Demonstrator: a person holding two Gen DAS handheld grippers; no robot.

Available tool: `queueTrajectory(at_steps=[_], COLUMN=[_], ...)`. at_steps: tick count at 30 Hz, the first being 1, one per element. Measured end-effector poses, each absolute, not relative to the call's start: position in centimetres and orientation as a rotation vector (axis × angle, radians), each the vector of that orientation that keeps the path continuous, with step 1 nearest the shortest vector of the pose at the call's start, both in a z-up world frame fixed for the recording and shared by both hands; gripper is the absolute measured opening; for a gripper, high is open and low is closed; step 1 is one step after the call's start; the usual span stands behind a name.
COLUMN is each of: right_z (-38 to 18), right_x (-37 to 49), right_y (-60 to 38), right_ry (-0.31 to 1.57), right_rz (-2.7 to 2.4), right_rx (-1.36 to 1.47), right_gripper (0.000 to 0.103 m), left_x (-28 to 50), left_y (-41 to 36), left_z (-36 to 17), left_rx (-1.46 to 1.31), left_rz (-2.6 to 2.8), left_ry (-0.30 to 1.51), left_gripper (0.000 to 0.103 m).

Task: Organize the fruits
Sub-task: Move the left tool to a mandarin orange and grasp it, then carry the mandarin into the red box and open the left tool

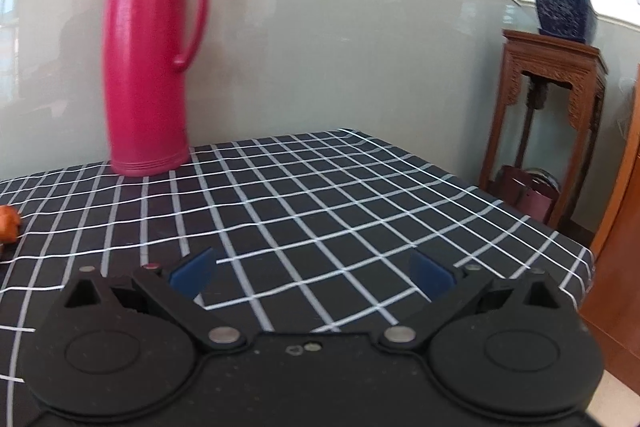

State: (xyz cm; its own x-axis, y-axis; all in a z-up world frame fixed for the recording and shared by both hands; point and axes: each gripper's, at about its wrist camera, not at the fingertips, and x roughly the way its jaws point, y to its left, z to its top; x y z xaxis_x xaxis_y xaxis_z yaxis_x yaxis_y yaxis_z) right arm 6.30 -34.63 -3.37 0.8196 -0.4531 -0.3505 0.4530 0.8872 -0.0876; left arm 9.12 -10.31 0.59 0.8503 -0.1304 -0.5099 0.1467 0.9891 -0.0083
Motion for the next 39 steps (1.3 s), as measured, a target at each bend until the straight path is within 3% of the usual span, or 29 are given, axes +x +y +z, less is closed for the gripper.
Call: queueTrajectory(at_steps=[17, 39], right_z=[-2.8, -2.5], right_x=[8.1, 9.3], right_y=[-28.7, -21.2], right_ry=[0.368, 0.360], right_rz=[-0.378, -0.239], right_rx=[-0.049, -0.082], right_gripper=[0.103, 0.103], left_x=[6.8, 6.2], left_y=[-0.5, 11.4], left_z=[2.7, 0.3], left_rx=[-0.002, -0.052], left_rz=[0.010, 0.288], left_ry=[0.471, 0.535], left_gripper=[0.040, 0.040])
